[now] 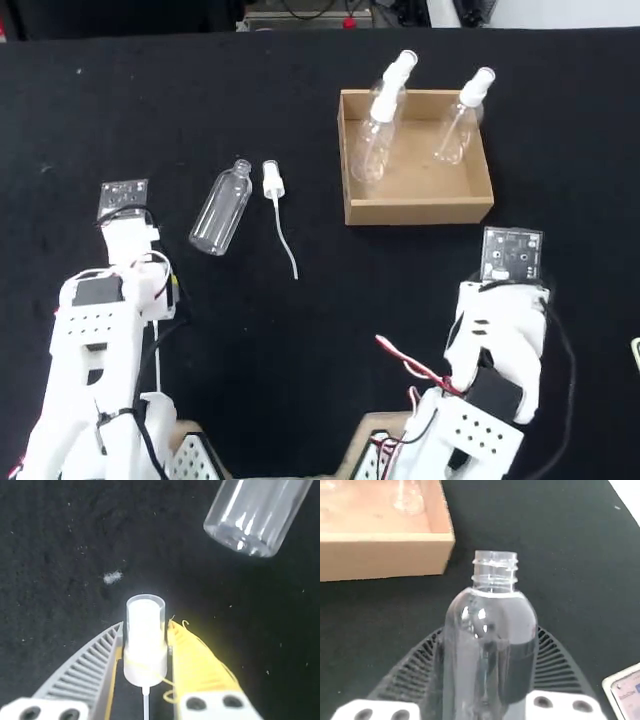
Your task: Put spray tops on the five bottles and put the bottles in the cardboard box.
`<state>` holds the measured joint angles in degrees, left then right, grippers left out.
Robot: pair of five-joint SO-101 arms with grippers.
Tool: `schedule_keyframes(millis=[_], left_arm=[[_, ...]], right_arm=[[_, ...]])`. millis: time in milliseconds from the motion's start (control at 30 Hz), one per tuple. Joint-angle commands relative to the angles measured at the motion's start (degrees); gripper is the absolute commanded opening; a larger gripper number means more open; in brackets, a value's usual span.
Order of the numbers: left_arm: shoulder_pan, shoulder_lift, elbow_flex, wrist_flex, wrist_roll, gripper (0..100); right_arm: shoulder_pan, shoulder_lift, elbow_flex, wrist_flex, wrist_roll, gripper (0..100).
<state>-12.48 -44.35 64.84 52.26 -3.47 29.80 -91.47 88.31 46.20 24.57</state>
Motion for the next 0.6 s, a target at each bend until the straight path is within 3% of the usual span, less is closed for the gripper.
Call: schedule_keyframes(millis=[0, 133, 367, 567], left_arm=[[0.66, -1.32, -0.04, -1.85, 3.6, 8], [0.66, -1.41, 1.71, -2.73, 4.57, 8], [0.48, -1.41, 5.23, -6.95, 4.4, 8], [0.22, -1.41, 5.49, -6.95, 4.31, 8]], right_arm=[[0.44, 0.84, -2.15, -3.96, 0.62, 17.4], [0.09, 0.75, 1.45, -12.92, 0.35, 17.4], [1.49, 1.27, 2.95, -28.92, -8.7, 17.4], [1.67, 1.45, 8.92, -40.44, -9.76, 17.3]])
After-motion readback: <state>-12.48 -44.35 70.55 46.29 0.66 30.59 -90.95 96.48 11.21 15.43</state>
